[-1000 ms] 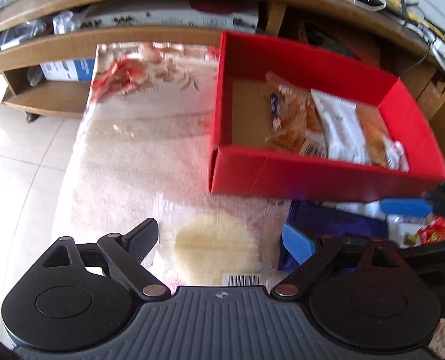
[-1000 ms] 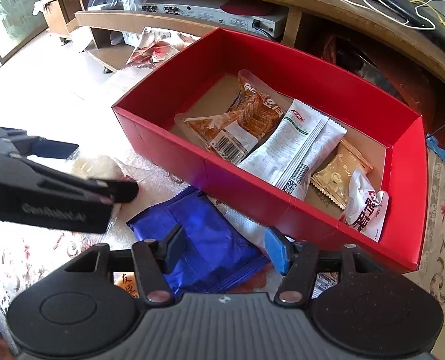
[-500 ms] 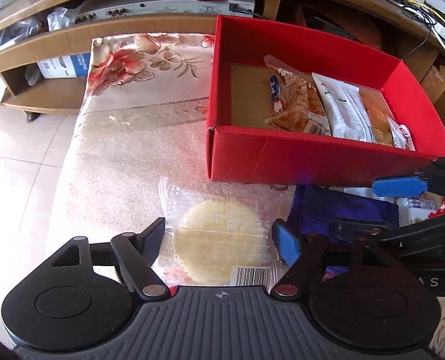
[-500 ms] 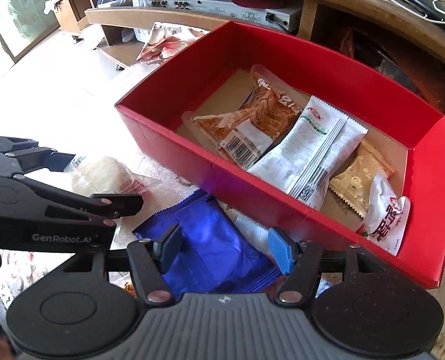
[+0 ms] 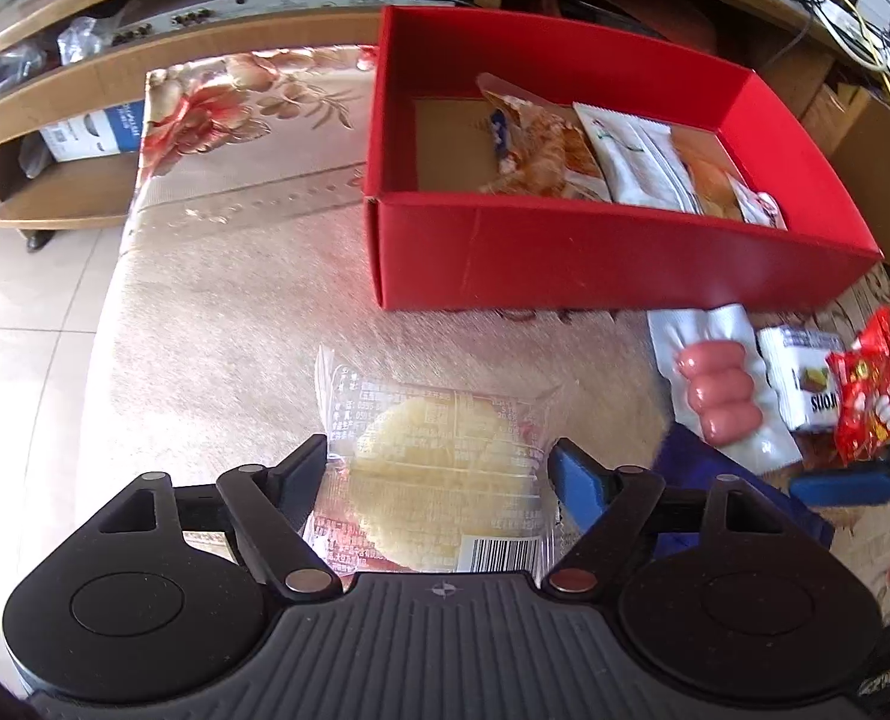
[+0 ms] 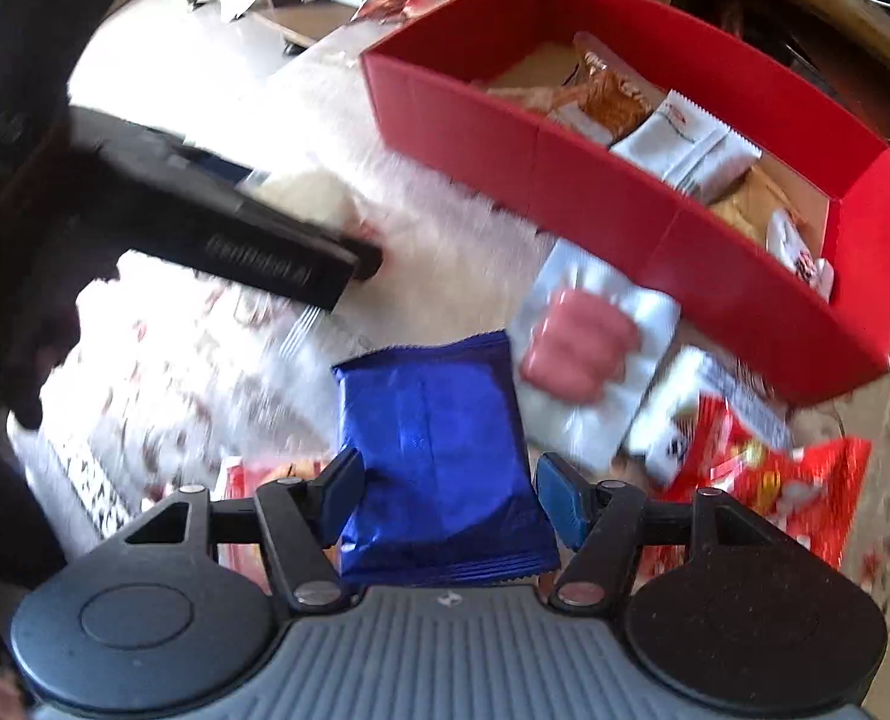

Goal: Organize snacks
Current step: 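Grasp the clear round pastry packet with left tool while right tool grasps blue packet, then lift both packets and carry them toward the red box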

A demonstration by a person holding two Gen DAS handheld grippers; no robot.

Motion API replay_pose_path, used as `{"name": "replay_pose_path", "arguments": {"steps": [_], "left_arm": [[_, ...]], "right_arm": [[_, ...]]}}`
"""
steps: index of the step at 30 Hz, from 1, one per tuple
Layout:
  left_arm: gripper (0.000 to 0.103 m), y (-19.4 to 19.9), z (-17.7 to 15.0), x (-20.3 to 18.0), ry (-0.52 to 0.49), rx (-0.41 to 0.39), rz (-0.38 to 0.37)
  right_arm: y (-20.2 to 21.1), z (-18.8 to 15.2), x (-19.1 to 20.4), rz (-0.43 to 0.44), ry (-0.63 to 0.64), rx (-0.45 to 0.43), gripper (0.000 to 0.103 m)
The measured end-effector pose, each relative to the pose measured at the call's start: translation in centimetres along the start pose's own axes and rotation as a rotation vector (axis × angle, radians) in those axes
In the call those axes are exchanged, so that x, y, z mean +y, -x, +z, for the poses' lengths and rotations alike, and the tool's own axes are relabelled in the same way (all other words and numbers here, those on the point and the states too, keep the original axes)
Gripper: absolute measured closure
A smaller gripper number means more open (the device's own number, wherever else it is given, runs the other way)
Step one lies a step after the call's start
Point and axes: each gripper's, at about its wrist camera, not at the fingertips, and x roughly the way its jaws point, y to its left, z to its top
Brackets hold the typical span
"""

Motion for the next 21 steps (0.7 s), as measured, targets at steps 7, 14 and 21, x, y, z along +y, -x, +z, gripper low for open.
{"name": "replay_pose_path", "arguments": {"steps": [7,14,21], "left_arm": [[0.016,0.0,-0.4,0.0,-0.005,0.008,-0.019],[0.013,-0.5,-0.4,0.0,0.0,0.024,-0.024],[0.016,-0.6,-0.4,-0.8,-0.043,0.03,-0.006]], "right_arm": [[-1.1,1.2,0.0,-0.001,-0.008,0.01,0.034],[-3.4,1.8,0.9,-0.009,0.054,0.017,0.03],[-2.8,0.8,0.1,-0.037,0.004,-0.001,0.043]]}}
